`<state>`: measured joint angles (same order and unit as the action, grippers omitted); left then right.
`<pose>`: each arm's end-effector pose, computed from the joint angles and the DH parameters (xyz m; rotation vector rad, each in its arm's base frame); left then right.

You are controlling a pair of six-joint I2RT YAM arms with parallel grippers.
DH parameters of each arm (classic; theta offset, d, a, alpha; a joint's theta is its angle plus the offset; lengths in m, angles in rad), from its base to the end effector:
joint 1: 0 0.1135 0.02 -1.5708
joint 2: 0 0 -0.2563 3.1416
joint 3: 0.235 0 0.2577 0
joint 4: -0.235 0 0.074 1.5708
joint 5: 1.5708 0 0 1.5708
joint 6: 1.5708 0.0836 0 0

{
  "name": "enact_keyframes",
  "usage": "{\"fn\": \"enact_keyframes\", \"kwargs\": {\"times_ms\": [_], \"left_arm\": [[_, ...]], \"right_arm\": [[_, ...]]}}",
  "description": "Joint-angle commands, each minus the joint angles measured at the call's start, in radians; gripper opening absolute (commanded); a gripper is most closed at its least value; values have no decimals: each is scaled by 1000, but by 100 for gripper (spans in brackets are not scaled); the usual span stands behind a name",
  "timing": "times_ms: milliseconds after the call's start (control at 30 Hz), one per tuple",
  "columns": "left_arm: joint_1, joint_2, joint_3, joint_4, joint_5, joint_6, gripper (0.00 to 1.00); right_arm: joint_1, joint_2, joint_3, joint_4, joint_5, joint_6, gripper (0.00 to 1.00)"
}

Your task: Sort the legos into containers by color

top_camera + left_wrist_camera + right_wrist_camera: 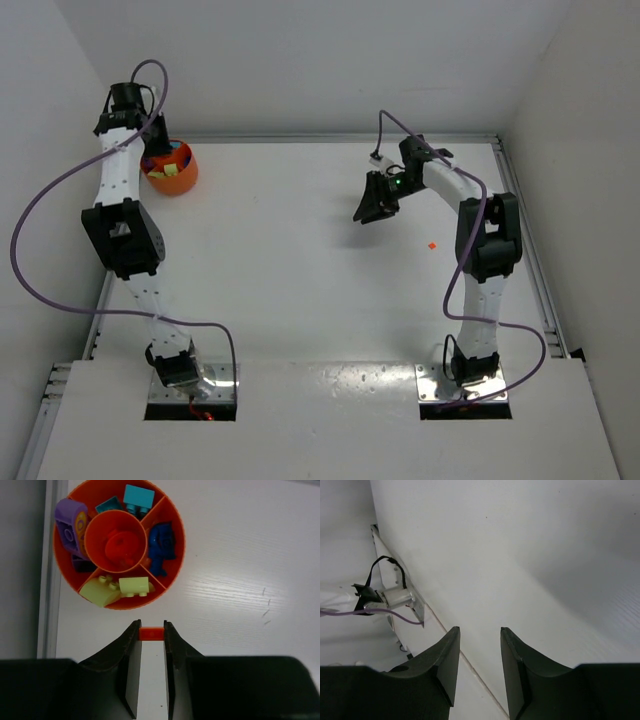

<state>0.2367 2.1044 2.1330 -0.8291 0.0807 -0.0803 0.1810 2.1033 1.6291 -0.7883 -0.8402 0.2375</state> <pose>0.4961 0.1127 0.2884 -0.3354 2.3442 -0.0203 0.4215 0.1404 0.1496 -0.1128 2.7462 1.2866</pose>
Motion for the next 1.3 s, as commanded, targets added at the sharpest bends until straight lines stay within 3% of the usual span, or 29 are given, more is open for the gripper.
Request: {"fn": "enact_keyframes", "kwargs": {"times_ms": [0,200,1267], "left_arm": [[16,14,94,-4,-16,-10,0],[49,68,175,-4,-36,10,0],[70,209,176,162,28,-9,2]], "right_arm": [[5,-28,2,0,-3,-24,39],[5,-17,-8,9,-13,-24,38],[14,-8,-48,37,-3,-15,38]]}}
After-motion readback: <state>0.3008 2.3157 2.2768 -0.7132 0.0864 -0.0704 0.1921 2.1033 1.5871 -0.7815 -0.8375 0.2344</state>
